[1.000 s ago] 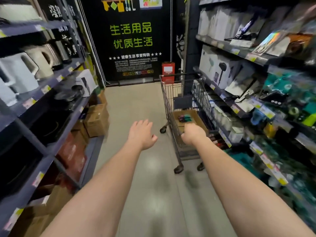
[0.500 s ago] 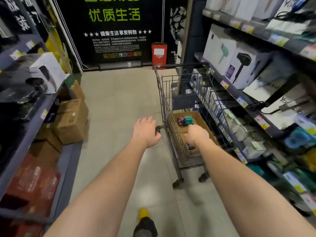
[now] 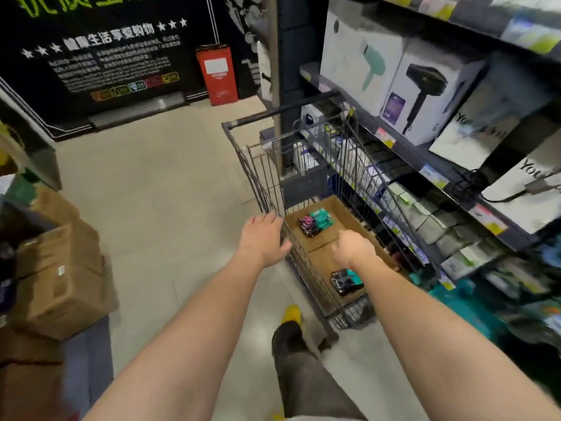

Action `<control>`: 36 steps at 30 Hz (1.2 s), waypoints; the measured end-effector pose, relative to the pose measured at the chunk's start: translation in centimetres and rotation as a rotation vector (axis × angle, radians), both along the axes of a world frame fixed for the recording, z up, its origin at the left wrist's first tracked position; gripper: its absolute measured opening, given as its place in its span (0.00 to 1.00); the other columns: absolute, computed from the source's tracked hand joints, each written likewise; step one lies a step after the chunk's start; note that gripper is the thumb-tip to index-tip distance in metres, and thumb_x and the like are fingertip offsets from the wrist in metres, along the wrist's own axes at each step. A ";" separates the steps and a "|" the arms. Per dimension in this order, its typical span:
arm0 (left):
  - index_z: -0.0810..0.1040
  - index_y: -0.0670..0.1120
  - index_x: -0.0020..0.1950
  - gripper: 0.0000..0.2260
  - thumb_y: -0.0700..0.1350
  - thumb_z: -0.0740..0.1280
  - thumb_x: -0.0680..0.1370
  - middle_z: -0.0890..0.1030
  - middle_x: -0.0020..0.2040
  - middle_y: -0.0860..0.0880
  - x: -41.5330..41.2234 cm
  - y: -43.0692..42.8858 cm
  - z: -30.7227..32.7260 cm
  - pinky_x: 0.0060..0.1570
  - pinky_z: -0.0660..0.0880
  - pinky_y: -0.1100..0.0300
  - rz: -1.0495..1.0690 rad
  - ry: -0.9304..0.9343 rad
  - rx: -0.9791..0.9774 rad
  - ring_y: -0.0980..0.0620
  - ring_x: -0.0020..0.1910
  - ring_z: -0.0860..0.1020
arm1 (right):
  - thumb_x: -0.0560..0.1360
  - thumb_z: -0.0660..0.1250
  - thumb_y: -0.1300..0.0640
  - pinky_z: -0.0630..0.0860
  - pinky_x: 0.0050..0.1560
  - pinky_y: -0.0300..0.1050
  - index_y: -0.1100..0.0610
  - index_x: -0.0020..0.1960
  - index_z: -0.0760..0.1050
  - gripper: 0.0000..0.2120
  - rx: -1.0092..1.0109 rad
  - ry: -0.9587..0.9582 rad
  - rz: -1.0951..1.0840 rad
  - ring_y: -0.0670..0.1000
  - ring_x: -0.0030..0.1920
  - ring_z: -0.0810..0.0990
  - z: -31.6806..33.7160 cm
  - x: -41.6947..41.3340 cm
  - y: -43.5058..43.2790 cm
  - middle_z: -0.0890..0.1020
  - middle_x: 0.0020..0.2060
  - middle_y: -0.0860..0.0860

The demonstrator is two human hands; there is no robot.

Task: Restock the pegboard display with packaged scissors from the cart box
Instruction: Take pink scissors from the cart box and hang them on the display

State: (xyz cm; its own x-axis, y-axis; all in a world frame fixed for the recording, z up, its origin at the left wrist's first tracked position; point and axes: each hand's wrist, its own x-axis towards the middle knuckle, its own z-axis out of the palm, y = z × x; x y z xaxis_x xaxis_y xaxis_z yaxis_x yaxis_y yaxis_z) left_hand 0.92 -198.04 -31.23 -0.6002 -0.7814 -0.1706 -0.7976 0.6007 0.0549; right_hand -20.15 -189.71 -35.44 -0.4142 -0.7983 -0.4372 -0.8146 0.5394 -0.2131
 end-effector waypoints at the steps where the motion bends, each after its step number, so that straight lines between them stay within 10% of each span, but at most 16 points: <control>1: 0.69 0.46 0.76 0.28 0.59 0.59 0.80 0.69 0.78 0.43 -1.0 -1.7 -0.7 0.74 0.64 0.47 -0.013 -0.002 0.006 0.42 0.75 0.68 | 0.80 0.61 0.49 0.76 0.64 0.51 0.54 0.75 0.70 0.25 0.009 -0.009 -0.018 0.60 0.66 0.79 -1.1 -0.7 -1.4 0.77 0.70 0.56; 13: 0.71 0.48 0.75 0.27 0.60 0.58 0.80 0.73 0.74 0.44 -13.9 -19.8 -6.2 0.74 0.64 0.46 -0.218 -0.183 0.174 0.42 0.73 0.70 | 0.82 0.58 0.44 0.79 0.52 0.51 0.55 0.68 0.77 0.22 0.123 -0.132 -0.311 0.60 0.57 0.83 -9.8 -8.1 -15.1 0.83 0.59 0.56; 23: 0.71 0.46 0.74 0.27 0.60 0.57 0.81 0.76 0.71 0.44 -19.9 -28.9 -12.4 0.69 0.68 0.47 -0.402 -0.330 0.244 0.41 0.70 0.73 | 0.82 0.59 0.47 0.75 0.65 0.52 0.53 0.76 0.68 0.24 0.143 -0.268 -0.605 0.61 0.68 0.76 -13.0 -10.4 -19.5 0.73 0.73 0.58; 33: 0.72 0.48 0.71 0.23 0.58 0.61 0.81 0.77 0.68 0.43 -23.8 -34.1 -19.1 0.69 0.70 0.45 -0.615 -0.401 0.401 0.40 0.68 0.74 | 0.80 0.60 0.44 0.75 0.47 0.47 0.51 0.67 0.74 0.20 0.194 -0.297 -0.835 0.59 0.59 0.80 -17.9 -9.8 -24.1 0.78 0.63 0.56; 36: 0.69 0.48 0.73 0.22 0.57 0.58 0.82 0.76 0.69 0.43 -23.8 -34.3 -21.0 0.68 0.71 0.43 -0.592 -0.366 0.472 0.39 0.68 0.74 | 0.82 0.60 0.46 0.78 0.57 0.51 0.53 0.75 0.69 0.23 0.179 -0.330 -0.911 0.61 0.65 0.78 -20.4 -10.5 -25.9 0.77 0.68 0.57</control>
State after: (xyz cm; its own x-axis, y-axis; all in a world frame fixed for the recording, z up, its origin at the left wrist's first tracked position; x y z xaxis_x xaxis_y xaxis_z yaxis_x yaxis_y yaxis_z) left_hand -22.84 -232.30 -52.20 -0.7317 -0.1529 -0.6642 -0.3748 0.9042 0.2048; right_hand -30.69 -215.64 -55.87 -0.6738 -0.1452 -0.7245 0.0143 0.9778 -0.2093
